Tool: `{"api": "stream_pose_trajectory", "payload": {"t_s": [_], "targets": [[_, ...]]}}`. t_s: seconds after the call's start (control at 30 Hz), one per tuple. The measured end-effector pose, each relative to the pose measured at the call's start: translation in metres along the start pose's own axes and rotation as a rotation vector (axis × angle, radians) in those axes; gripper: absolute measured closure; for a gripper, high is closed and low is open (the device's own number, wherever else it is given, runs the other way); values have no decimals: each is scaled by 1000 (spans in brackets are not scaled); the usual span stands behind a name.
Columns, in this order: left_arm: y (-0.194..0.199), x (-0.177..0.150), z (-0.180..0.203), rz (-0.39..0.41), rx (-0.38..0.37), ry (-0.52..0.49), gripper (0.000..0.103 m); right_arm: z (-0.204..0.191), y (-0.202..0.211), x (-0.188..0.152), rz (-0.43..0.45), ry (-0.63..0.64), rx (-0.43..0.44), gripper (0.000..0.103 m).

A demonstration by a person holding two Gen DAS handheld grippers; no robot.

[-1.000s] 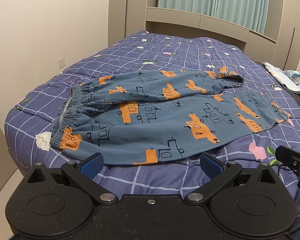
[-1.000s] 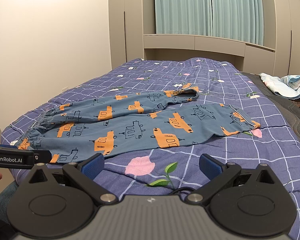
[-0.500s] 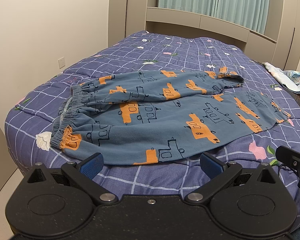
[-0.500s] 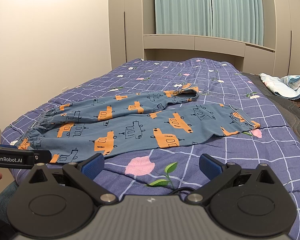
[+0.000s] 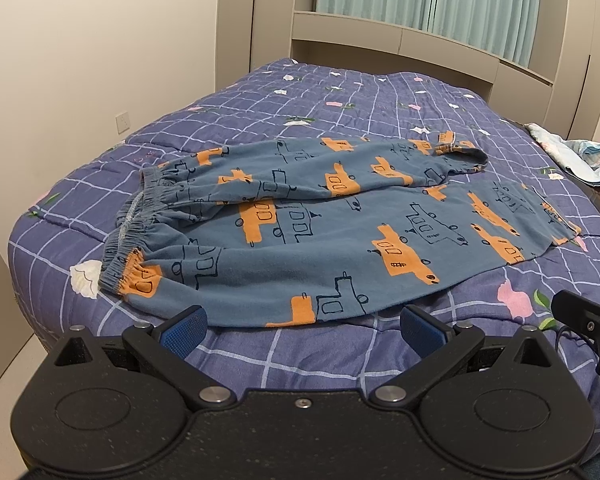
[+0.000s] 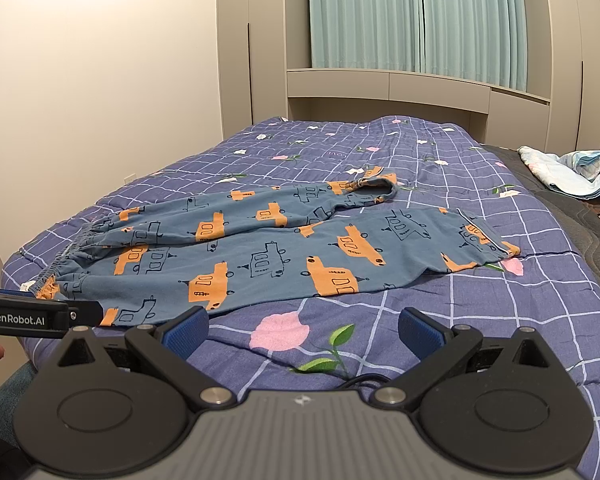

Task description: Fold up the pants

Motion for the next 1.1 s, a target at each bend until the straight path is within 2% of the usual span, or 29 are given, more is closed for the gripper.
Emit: {"api": "stream_pose_trajectory", "payload": {"t_s": [0.43,0.57,1.1], "targets": [[-13,1,-9,-65,21,27,1,1,-7,3,-33,-3,21,0],[-16,15,-15,-40,39,39,1,5,-15,9,-56,-4,33,0],[-51,86,-49,25,167,58,1,8,-66,62,-38,94,85,0]]}}
Point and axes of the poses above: each gripper's, at about its wrist camera, not at the fingertips, and y roughly against the way its jaws point, z to its right, x to its top, the point moved 7 cm from there along -y, roughly the way its jaws point, and after that the axes turned 8 degrees about y, right-handed, at the moved point
